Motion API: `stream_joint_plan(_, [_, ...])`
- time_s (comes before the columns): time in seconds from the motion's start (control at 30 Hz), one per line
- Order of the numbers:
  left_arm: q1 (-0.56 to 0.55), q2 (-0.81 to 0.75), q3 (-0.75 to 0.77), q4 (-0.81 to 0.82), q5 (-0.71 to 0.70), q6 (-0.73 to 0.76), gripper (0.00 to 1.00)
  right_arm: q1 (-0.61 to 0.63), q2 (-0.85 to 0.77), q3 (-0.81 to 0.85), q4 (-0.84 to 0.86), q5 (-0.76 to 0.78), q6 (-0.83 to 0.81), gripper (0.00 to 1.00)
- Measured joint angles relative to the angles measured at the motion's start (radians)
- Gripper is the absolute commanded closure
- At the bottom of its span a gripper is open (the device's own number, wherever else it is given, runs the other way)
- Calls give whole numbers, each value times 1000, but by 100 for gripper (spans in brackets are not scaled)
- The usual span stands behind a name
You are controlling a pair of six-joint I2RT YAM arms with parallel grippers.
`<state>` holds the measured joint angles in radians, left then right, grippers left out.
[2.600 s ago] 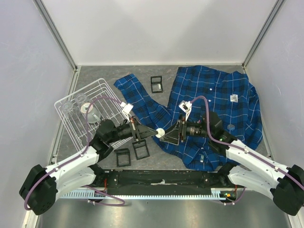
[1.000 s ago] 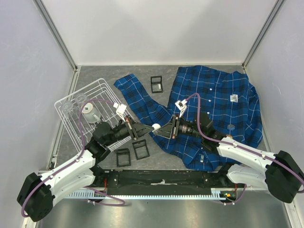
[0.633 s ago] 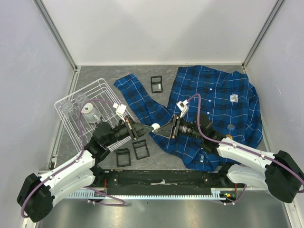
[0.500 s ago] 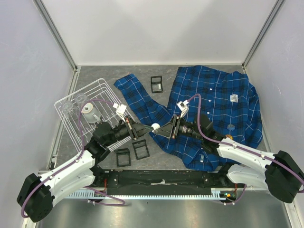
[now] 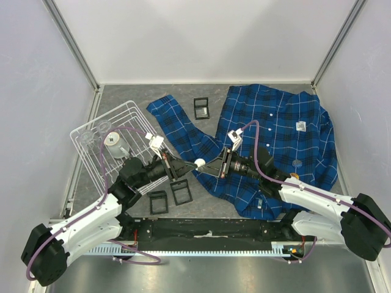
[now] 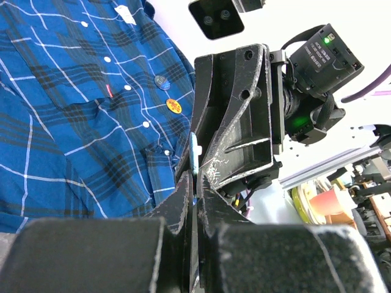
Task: Remove the brooch from the garment
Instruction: Close the brooch.
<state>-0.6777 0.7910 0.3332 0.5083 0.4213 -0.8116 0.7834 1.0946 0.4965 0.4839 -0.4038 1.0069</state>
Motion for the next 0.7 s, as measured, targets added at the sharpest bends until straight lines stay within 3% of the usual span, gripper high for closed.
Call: stream_joint_plan(0.7, [-2, -14, 23, -60, 70, 198, 98, -8, 45, 0, 21, -70, 28, 77])
